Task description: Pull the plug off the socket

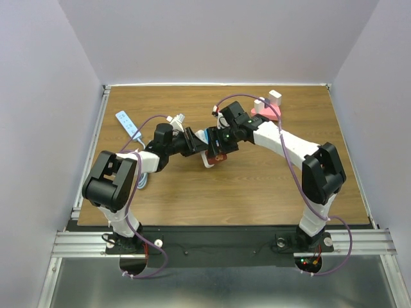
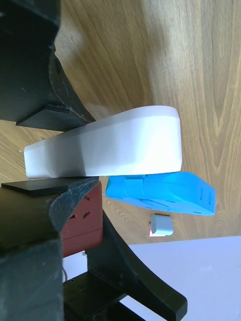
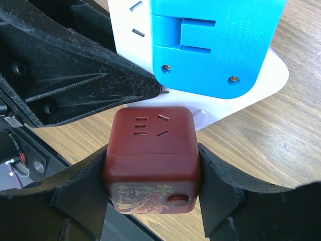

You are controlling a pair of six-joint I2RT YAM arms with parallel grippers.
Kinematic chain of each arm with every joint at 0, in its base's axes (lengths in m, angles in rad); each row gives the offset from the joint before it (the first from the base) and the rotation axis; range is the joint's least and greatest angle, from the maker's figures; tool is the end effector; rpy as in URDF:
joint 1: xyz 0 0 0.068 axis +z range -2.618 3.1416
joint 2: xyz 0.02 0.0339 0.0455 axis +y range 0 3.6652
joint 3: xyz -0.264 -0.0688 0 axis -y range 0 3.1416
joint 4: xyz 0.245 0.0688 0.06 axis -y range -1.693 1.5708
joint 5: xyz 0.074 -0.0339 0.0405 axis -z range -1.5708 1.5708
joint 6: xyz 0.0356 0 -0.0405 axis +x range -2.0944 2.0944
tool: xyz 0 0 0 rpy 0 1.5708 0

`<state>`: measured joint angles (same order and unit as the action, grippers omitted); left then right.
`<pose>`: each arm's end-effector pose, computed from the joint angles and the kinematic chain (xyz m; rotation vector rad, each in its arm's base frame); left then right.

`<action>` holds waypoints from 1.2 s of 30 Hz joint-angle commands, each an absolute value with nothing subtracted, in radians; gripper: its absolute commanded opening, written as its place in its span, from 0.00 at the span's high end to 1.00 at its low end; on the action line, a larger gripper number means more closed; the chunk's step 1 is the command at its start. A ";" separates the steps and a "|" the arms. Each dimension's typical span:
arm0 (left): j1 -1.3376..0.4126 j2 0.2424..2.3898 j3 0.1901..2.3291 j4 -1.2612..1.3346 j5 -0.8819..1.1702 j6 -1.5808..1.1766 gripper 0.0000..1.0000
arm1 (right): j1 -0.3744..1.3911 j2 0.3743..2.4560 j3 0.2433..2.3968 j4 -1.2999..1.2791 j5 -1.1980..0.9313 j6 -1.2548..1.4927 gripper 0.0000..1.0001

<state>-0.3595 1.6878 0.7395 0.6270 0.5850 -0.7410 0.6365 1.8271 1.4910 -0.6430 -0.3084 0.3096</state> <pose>0.3121 -0.1383 0.1789 0.0474 2.0531 -1.2719 0.3138 0.2454 0.2551 -0.5566 2.6013 0.7366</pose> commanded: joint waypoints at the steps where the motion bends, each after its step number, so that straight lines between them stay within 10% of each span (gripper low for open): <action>1: -0.287 1.729 0.703 0.515 0.446 -0.604 1.00 | 0.595 1.667 1.519 -0.663 -0.273 0.295 0.99; 13: -0.276 1.747 0.683 0.508 0.436 -0.588 1.00 | 0.563 1.709 1.555 -0.746 -0.402 0.227 1.00; 20: -0.272 1.756 0.681 0.508 0.433 -0.591 1.00 | 0.563 1.678 1.533 -0.775 -0.100 0.224 1.00; 36: -0.265 1.805 0.739 0.482 0.449 -0.620 1.00 | 0.563 1.707 1.355 -0.516 -0.405 0.273 1.00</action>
<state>-0.3576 1.7542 0.7464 0.6456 0.6312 -0.7387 0.6083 1.8122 1.3796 -0.5423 -0.3687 0.2703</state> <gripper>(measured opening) 0.458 0.656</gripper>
